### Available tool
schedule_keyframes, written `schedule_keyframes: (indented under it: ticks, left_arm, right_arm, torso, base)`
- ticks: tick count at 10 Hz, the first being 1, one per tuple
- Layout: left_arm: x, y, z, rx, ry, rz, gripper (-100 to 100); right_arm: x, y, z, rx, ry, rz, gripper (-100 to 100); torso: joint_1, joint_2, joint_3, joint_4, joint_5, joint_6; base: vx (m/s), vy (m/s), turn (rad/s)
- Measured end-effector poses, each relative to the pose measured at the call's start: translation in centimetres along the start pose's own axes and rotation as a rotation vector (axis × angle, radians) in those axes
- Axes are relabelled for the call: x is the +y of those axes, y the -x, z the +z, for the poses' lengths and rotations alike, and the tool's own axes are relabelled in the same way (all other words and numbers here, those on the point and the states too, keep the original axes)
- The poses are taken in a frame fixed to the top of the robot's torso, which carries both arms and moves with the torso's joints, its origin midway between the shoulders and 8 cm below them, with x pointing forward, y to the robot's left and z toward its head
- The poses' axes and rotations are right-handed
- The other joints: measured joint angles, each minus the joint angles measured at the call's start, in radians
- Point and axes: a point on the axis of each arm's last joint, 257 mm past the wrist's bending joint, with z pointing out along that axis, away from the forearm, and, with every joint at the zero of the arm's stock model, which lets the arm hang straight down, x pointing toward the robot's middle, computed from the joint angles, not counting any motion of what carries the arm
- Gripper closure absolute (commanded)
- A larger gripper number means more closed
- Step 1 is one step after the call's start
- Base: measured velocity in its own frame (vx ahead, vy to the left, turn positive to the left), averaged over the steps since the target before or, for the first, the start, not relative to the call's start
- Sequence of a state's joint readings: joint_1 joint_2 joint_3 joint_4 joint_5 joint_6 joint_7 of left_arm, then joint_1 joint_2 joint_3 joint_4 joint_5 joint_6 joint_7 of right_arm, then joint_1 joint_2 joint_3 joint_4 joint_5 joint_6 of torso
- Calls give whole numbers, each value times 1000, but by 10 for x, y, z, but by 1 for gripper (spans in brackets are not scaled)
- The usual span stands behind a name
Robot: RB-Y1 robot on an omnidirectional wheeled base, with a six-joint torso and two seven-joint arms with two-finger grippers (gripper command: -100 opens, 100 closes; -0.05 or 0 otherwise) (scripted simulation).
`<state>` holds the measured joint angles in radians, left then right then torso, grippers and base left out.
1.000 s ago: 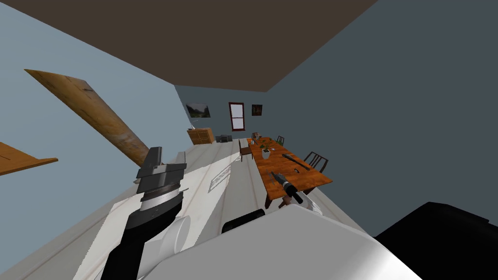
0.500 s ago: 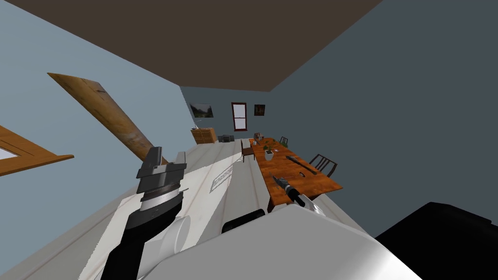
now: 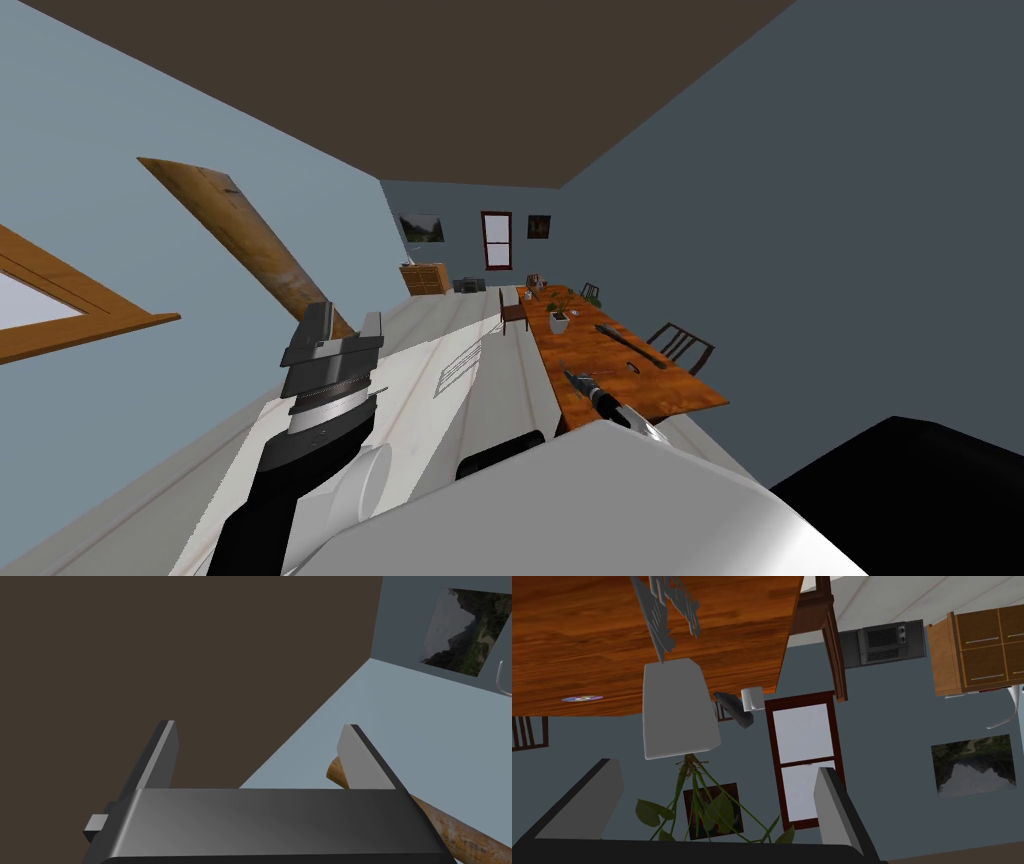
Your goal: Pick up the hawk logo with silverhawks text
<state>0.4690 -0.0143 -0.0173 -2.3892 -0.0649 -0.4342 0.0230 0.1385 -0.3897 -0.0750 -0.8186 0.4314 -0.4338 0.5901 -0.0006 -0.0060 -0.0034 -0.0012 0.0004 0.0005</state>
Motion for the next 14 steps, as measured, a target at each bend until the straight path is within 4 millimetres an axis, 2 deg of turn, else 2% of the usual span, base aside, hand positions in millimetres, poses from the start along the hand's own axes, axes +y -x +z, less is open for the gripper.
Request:
schedule_keyframes:
  ticks: [3, 9, 11, 12, 14]
  left_arm:
    - [0, 0, 0, 0, 0, 0, 0]
    - [0, 0, 0, 0, 0, 0, 0]
    - [0, 0, 0, 0, 0, 0, 0]
    - [0, 0, 0, 0, 0, 0, 0]
    - [0, 0, 0, 0, 0, 0, 0]
  right_arm:
    - [-21, -28, -11, 73, -35, -29, -100]
    - [-49, -82, -33, 206, -81, -85, -100]
    - [-59, -103, -44, 261, -96, -103, -100]
    - [-62, -117, -57, 296, -97, -118, -100]
    - [-63, -119, -54, 306, -101, -123, -100]
  torso:
    - [1, 3, 1, 0, 0, 0]
    - [0, 2, 1, 0, 0, 0]
    - [-1, 2, 1, 0, 0, 0]
    - [-4, 0, 0, 0, -1, 0]
    - [-2, 4, 2, 1, -1, 1]
  base:
    - [74, -4, 80]
    - [75, -19, 77]
    - [99, -64, 118]
    - [85, -88, 52]
    - [14, -26, -6]
